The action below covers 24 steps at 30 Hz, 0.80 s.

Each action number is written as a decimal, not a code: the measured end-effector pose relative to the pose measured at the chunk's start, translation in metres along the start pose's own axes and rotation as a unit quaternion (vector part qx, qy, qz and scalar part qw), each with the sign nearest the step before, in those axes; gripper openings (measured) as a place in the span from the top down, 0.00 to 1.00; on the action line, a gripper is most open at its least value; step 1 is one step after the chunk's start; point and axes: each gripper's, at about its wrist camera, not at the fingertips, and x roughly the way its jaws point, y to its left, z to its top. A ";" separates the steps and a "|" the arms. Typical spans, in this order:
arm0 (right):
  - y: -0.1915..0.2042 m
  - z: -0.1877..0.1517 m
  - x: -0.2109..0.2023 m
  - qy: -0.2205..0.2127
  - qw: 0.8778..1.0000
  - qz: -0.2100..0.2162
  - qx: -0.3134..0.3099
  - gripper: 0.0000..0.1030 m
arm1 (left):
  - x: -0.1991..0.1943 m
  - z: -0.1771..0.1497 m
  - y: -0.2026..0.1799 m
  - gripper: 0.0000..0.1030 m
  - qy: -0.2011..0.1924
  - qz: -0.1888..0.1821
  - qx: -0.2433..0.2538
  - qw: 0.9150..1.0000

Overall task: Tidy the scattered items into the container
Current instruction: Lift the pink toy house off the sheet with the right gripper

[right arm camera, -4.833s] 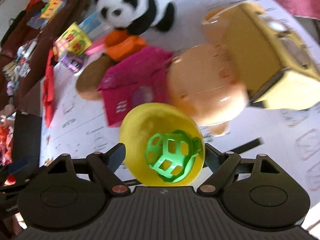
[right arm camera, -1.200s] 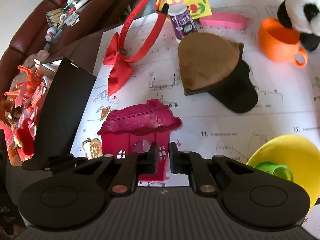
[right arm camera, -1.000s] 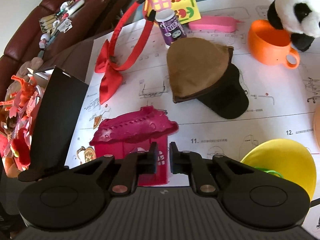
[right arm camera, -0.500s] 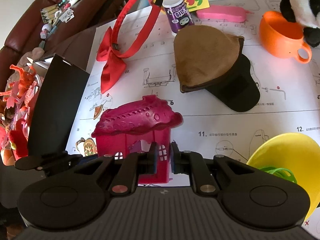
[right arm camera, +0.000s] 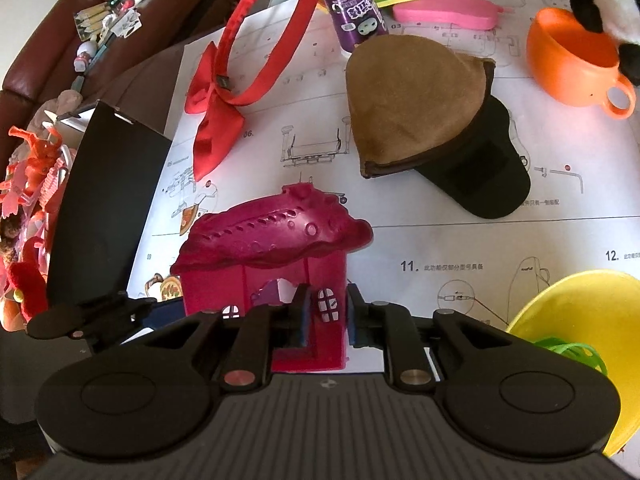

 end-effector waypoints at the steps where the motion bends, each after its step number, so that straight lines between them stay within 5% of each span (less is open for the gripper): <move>1: 0.000 0.000 0.000 -0.001 1.000 0.000 0.000 0.78 | 0.001 0.000 0.001 0.38 0.000 -0.003 -0.002 1.000; 3: 0.002 0.000 0.000 -0.004 1.000 -0.002 -0.004 0.81 | 0.000 -0.001 0.001 0.57 0.000 -0.013 0.000 1.000; 9: 0.010 -0.002 -0.010 -0.019 1.000 -0.001 -0.019 0.83 | -0.014 -0.003 0.012 0.70 -0.019 -0.032 -0.032 0.999; 12: 0.011 -0.001 -0.015 -0.023 1.000 -0.004 -0.020 0.84 | -0.024 -0.001 0.012 0.80 -0.032 -0.013 -0.028 0.999; 24: 0.029 0.003 -0.051 -0.079 0.996 -0.014 -0.049 0.90 | -0.059 0.002 0.003 0.84 -0.079 0.001 -0.028 0.996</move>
